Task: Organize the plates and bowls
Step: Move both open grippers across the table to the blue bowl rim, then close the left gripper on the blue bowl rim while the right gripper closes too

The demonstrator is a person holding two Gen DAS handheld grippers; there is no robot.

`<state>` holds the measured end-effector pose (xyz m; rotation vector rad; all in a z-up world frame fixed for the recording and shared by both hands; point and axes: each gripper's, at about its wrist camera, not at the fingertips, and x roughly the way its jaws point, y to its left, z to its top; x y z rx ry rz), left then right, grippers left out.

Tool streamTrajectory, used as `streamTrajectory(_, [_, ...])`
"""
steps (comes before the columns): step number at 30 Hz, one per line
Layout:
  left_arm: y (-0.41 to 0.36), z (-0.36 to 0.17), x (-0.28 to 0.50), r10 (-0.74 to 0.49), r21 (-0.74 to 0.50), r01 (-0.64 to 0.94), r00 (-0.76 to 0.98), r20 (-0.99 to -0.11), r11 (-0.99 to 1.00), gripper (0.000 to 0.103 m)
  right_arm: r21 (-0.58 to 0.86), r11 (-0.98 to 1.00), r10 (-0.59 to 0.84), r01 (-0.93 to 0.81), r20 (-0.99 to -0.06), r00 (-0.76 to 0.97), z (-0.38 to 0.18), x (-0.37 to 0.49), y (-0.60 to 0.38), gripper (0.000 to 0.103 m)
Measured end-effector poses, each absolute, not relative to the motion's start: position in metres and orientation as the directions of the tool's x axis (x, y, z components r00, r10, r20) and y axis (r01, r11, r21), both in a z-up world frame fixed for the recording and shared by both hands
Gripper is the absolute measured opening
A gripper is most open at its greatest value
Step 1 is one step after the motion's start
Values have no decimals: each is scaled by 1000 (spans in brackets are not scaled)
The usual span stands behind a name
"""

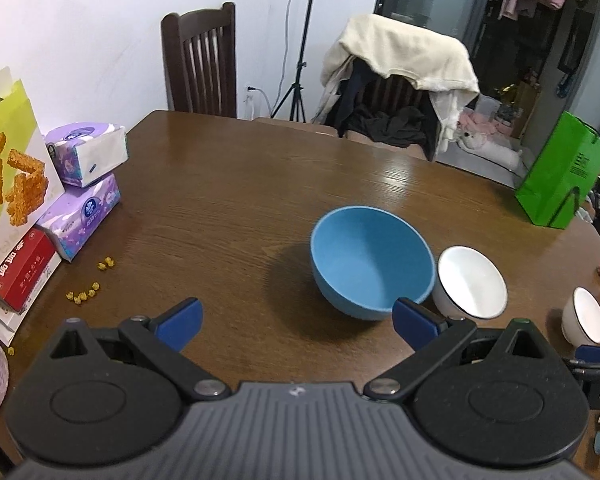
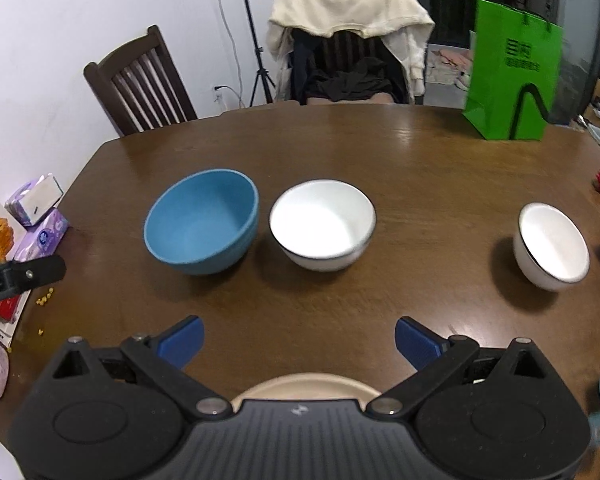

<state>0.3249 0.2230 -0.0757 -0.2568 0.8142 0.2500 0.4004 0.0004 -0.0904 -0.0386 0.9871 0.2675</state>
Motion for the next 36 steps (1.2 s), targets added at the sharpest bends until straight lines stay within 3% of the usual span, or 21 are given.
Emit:
streamTrajectory(20, [241,-103,406,156,-139,-420,594,-789,897,103,50,942,213,-331,-853,476,-103,517,63,96])
streamTrajectory(22, [242,-107,412,166,-130,-435,579,-798,891,102,52,940,214,-338,-860,463,-108,529,68,89])
streamTrajectory(27, [249,-123,424,144,-147,-454,545,-826,879,100,42,940,200,-338,-871,448,-119,549,78,83])
streamTrajectory(31, [254,-132,432,144,-140,-471,517,-844,871,86,43,944,189,-328,-883,430,-130,562,83,74])
streamTrajectory(36, [258,-141,441,144,-135,-491,490,-860,861,80,38,945,172,-324,-903,395,-144,576,91,56])
